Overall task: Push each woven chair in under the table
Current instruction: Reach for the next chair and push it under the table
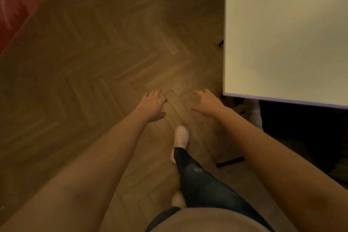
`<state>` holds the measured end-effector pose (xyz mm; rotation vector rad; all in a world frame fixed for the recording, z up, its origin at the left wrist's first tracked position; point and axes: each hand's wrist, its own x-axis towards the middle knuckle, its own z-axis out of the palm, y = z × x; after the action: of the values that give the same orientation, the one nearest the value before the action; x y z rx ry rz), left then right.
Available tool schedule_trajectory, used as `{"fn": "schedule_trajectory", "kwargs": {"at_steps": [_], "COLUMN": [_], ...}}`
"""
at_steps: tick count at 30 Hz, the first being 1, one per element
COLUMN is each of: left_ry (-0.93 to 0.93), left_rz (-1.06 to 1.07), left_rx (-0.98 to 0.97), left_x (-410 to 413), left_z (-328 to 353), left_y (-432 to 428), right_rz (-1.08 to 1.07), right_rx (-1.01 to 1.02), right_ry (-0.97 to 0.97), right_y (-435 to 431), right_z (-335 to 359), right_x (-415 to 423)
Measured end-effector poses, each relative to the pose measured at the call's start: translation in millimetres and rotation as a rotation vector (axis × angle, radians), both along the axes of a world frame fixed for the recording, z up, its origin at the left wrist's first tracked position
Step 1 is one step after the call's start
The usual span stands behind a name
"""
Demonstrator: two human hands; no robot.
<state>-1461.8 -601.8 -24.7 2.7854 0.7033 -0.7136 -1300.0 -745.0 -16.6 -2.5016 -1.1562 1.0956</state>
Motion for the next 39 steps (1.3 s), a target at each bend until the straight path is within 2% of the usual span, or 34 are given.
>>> {"fn": "schedule_trajectory", "kwargs": {"at_steps": [8, 19, 25, 31, 34, 39], "left_ry": [0.010, 0.026, 0.117, 0.096, 0.065, 0.034], "left_rz": [-0.053, -0.279, -0.519, -0.686, -0.786, -0.949], "left_rx": [0.008, 0.098, 0.101, 0.133, 0.129, 0.163], "left_x": [128.8, 330.2, 455.4, 586.2, 665.3, 800.7], "left_z": [11.2, 7.5, 1.9, 16.3, 15.4, 10.1], "left_y": [162.8, 363.5, 461.7, 518.0, 523.8, 515.3], "right_rz": [-0.205, -0.525, -0.887, -1.098, -1.213, -1.404], "right_rx": [-0.040, 0.168, 0.172, 0.234, 0.295, 0.262], "right_ry": [-0.023, -0.131, 0.012, -0.016, -0.083, -0.207], "right_y": [144.8, 321.2, 402.7, 443.8, 452.3, 458.2], "right_z": [-16.9, -24.1, -35.7, -33.5, -31.0, -40.3], "right_x": [117.6, 284.3, 386.4, 461.7, 517.0, 623.6]}}
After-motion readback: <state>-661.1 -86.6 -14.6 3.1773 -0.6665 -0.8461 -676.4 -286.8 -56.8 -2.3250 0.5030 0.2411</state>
